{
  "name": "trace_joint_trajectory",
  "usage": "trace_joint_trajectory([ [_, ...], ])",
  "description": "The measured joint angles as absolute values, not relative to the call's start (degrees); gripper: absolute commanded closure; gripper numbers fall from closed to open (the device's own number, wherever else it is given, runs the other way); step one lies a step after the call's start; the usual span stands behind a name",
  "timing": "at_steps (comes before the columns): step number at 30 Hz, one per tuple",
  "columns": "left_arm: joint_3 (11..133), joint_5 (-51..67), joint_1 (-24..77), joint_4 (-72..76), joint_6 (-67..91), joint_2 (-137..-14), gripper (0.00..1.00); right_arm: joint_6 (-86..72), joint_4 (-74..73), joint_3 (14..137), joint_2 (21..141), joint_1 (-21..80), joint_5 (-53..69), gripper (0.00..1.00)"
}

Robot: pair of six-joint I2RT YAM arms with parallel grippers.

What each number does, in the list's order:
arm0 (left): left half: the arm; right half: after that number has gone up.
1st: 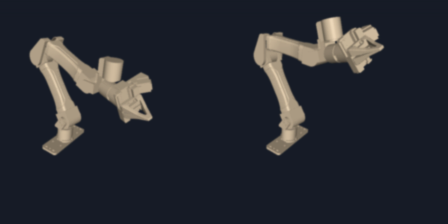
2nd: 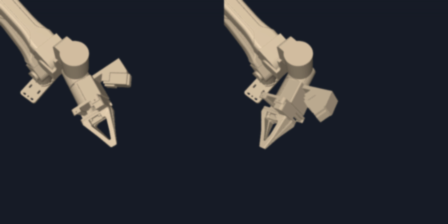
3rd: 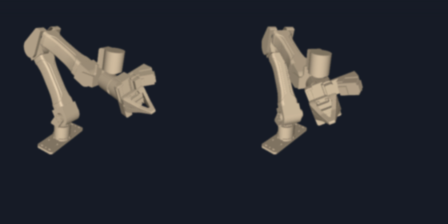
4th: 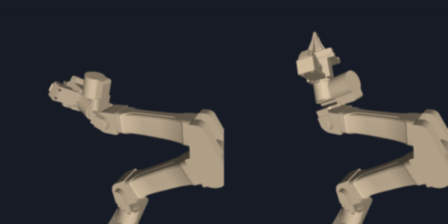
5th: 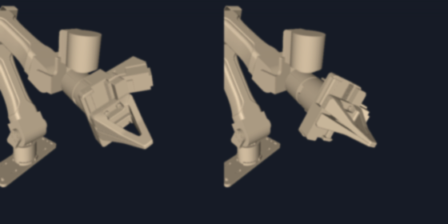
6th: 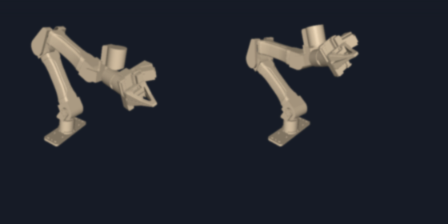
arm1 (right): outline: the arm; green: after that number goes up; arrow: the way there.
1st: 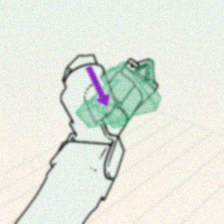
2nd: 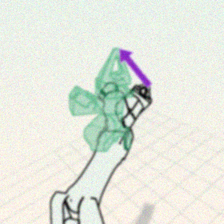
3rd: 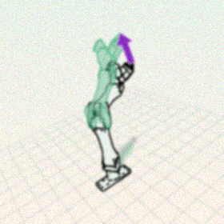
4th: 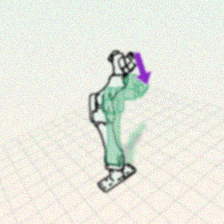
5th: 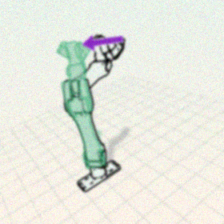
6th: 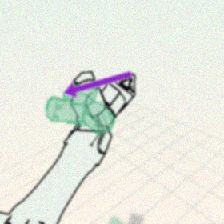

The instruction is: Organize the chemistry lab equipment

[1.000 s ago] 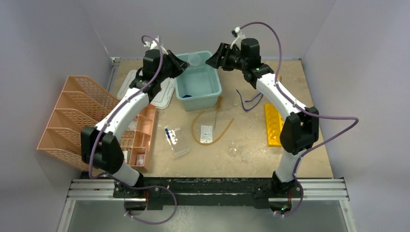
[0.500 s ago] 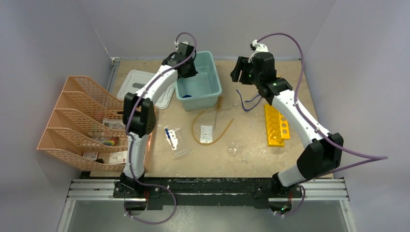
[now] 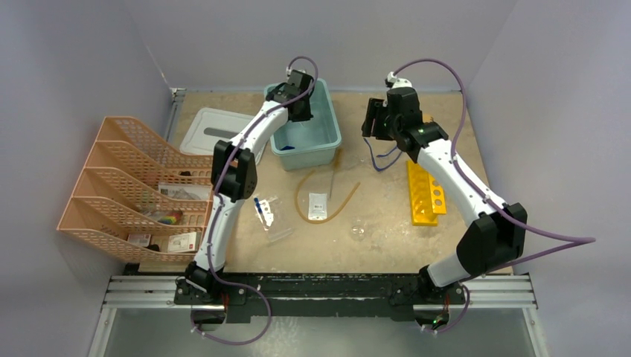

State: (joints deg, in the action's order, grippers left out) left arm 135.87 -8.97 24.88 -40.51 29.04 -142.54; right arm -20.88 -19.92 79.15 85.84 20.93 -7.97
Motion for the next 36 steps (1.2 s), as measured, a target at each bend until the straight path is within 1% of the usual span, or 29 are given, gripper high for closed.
trace_joint_trajectory([
  [2, 135.87, -8.80, 24.88, -39.83, 28.34, -142.65, 0.77, -20.86, -20.82, 79.11, 85.82, 20.93, -8.38, 0.37],
  [5, 135.87, -8.01, 24.88, -38.33, 27.83, -142.65, 0.63, -20.80, -21.61, 79.02, 85.71, 20.93, -9.19, 0.37],
  [6, 135.87, -7.66, 24.88, -37.71, 27.79, -142.65, 0.60, -20.75, -22.00, 79.05, 85.62, 20.93, -9.50, 0.37],
  [9, 136.29, -6.26, 24.88, -36.36, 27.83, -142.65, 0.55, -20.71, -23.46, 79.05, 85.12, 20.93, -9.56, 0.36],
  [15, 136.84, -4.93, 24.77, -33.41, 27.83, -142.04, 0.52, -18.98, -25.82, 79.05, 83.81, 20.93, -8.40, 0.31],
  [16, 136.84, -4.78, 24.77, -33.43, 27.83, -141.75, 0.51, -18.55, -26.06, 79.02, 83.42, 20.93, -7.92, 0.29],
  [18, 136.42, -4.62, 24.69, -33.52, 27.79, -140.40, 0.50, -17.43, -27.11, 79.00, 82.11, 20.93, -6.20, 0.17],
  [22, 135.81, -5.34, 24.53, -35.11, 27.31, -135.66, 0.47, -15.77, -30.26, 78.98, 79.02, 22.00, -3.92, 0.09],
  [24, 134.30, -6.59, 24.45, -35.66, 27.14, -131.20, 0.46, -15.33, -32.47, 78.41, 77.10, 24.03, -3.77, 0.06],
  [28, 130.10, -8.40, 24.38, -35.81, 26.83, -121.58, 0.45, -15.90, -36.34, 73.87, 72.84, 30.79, -4.12, 0.04],
  [32, 124.60, -9.98, 24.40, -36.36, 26.92, -112.40, 0.41, -19.05, -40.56, 67.24, 70.46, 38.20, -3.81, 0.04],
  [36, 114.67, -12.69, 24.38, -36.84, 27.00, -103.77, 0.38, -22.68, -42.96, 61.73, 71.05, 43.27, -3.68, 0.03],
])
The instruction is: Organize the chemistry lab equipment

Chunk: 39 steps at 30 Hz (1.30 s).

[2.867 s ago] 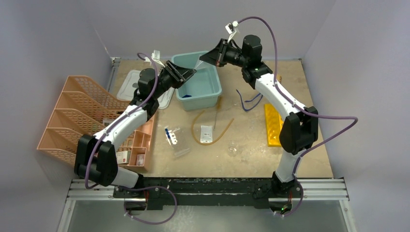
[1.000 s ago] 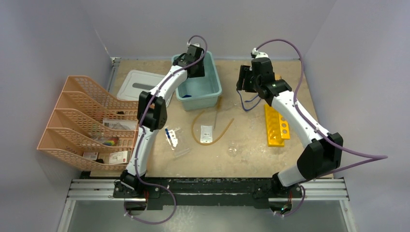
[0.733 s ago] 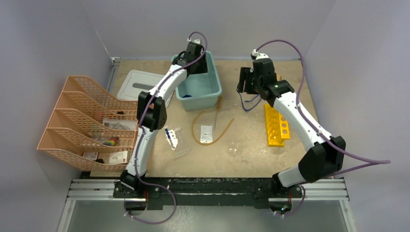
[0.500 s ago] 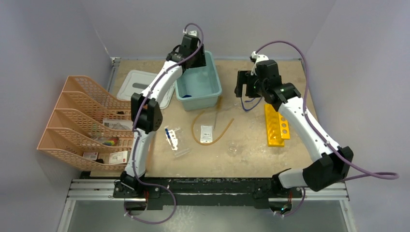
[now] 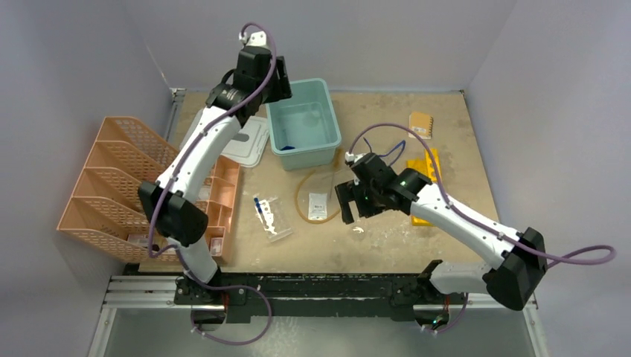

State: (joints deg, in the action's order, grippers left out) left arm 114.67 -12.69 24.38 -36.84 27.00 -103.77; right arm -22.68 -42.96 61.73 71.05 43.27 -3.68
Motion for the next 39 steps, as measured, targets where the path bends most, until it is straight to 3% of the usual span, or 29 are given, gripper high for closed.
trace_joint_trajectory([
  [7, 95.77, -18.09, 24.38, -37.47, 28.47, -92.16, 0.36, -30.02, -44.18, 59.57, 76.60, 46.41, -8.34, 0.06],
  [13, 84.38, -20.16, 24.38, -36.99, 31.94, -84.31, 0.36, -36.34, -42.52, 58.11, 80.44, 46.39, -9.58, 0.22],
  [23, 80.62, -19.20, 24.38, -35.99, 35.11, -82.15, 0.37, -44.82, -42.96, 54.63, 82.87, 46.39, -11.25, 0.38],
  [34, 80.34, -18.09, 24.38, -35.22, 35.53, -82.11, 0.37, -46.09, -40.60, 54.54, 83.74, 46.39, -14.04, 0.29],
  [39, 79.81, -17.80, 24.38, -35.22, 35.59, -81.38, 0.37, -45.87, -40.32, 55.66, 85.45, 46.39, -15.59, 0.49],
])
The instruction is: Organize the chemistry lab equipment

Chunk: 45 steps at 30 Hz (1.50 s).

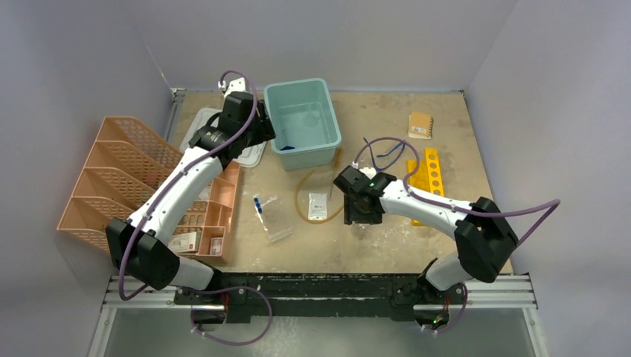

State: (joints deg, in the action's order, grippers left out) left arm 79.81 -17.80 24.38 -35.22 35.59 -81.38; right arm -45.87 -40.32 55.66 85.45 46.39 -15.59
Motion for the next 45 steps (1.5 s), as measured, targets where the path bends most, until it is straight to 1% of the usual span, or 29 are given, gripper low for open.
trace_joint_trajectory([
  [3, 79.46, -17.69, 24.38, -35.14, 35.92, -80.40, 0.37, -45.63, -40.45, 56.55, 85.45, 46.39, -16.91, 0.53],
  [8, 79.05, -17.72, 24.38, -35.20, 36.07, -78.94, 0.36, -43.68, -42.48, 61.76, 85.12, 46.39, -18.55, 0.53],
  [13, 78.89, -17.76, 24.38, -35.27, 36.40, -78.50, 0.36, -37.15, -43.59, 75.79, 84.60, 45.67, -18.26, 0.54],
  [18, 78.83, -17.02, 24.23, -34.61, 36.36, -78.50, 0.36, -29.30, -42.30, 95.07, 87.39, 41.10, -14.22, 0.54],
  [21, 78.76, -16.19, 23.94, -33.65, 36.40, -78.56, 0.36, -25.04, -41.25, 105.36, 92.36, 36.88, -10.96, 0.54],
  [24, 78.76, -15.22, 23.64, -32.18, 36.51, -79.53, 0.36, -20.23, -40.75, 114.69, 99.98, 34.35, -8.91, 0.55],
  [27, 78.76, -14.81, 23.27, -29.95, 36.84, -82.19, 0.36, -15.16, -40.47, 122.43, 109.03, 33.65, -7.38, 0.54],
  [30, 78.76, -15.09, 22.94, -28.47, 36.82, -85.38, 0.36, -11.11, -40.73, 127.63, 117.40, 33.89, -5.91, 0.54],
  [32, 79.00, -17.02, 22.81, -28.49, 36.86, -87.48, 0.36, -9.02, -41.19, 131.24, 123.13, 34.06, -4.97, 0.54],
  [35, 80.18, -21.39, 22.24, -30.13, 36.71, -89.71, 0.36, -7.35, -41.74, 135.33, 129.58, 34.13, -4.45, 0.53],
  [38, 80.90, -24.58, 21.08, -31.09, 35.51, -90.00, 0.36, -6.52, -41.87, 136.53, 133.88, 34.13, -4.23, 0.53],
  [45, 80.86, -24.16, 20.34, -30.70, 31.48, -88.71, 0.36, -5.10, -41.91, 138.15, 140.44, 34.13, -5.48, 0.51],
])
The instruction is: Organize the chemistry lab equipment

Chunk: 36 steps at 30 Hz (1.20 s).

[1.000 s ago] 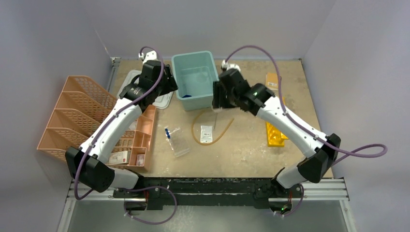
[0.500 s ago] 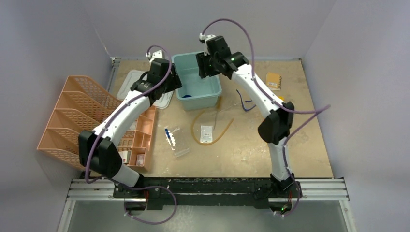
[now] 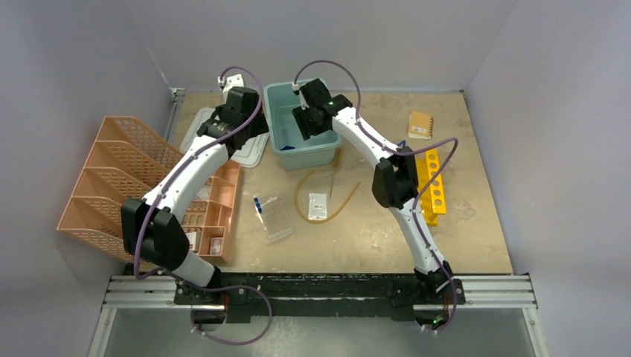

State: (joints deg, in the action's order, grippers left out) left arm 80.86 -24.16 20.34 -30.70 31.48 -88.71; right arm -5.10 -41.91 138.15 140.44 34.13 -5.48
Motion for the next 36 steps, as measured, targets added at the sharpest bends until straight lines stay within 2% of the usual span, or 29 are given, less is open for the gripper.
trace_joint_trajectory([
  [7, 80.34, -24.27, 20.38, -30.39, 29.12, -87.09, 0.36, -2.57, -40.62, 139.06, 144.18, 33.98, -8.29, 0.45],
  [14, 80.38, -24.47, 20.38, -30.37, 27.97, -87.55, 0.36, -1.65, -37.87, 139.63, 145.21, 33.52, -9.80, 0.27],
  [19, 81.23, -24.29, 20.38, -30.48, 27.83, -89.49, 0.35, -1.30, -36.80, 140.31, 145.21, 33.10, -10.59, 0.18],
  [30, 81.73, -23.11, 20.38, -30.46, 27.83, -90.11, 0.35, -2.24, -35.14, 140.46, 143.48, 32.93, -7.97, 0.19],
  [36, 81.87, -21.71, 20.38, -30.35, 27.83, -90.11, 0.35, -4.58, -32.05, 137.25, 133.84, 32.62, -3.25, 0.22],
])
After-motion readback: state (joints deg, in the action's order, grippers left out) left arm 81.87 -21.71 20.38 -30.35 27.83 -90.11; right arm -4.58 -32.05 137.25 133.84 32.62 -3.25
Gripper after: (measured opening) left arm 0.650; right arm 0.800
